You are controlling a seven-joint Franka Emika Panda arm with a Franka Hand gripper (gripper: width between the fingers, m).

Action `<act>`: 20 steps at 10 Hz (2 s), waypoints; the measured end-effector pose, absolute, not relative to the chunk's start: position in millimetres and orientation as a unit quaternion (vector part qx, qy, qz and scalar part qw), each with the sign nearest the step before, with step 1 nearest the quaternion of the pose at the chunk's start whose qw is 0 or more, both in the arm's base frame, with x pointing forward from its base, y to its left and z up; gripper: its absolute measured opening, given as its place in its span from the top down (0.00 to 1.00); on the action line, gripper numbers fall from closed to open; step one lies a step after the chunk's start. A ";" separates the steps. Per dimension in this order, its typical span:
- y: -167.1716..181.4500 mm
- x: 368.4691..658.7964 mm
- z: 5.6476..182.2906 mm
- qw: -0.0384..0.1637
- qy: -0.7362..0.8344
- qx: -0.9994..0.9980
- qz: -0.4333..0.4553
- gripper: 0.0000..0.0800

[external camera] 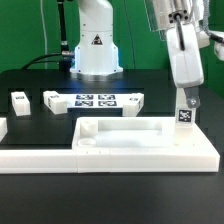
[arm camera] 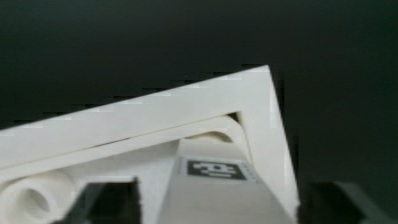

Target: Assemble desk

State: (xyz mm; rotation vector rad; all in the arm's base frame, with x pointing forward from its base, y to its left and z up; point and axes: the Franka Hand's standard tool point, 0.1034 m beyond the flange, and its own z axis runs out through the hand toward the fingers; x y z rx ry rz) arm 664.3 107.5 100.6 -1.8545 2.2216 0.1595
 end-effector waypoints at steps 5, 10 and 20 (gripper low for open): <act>128.9 651.5 98.2 0.106 0.555 -0.824 0.033 0.19; 94.3 659.1 109.0 0.073 0.287 -0.955 0.011 0.19; 94.7 661.2 106.3 0.076 0.513 -0.855 0.016 0.64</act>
Offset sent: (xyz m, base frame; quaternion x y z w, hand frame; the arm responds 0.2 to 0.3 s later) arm 0.0000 0.0000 0.0000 0.0000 0.0000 -0.1938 0.9810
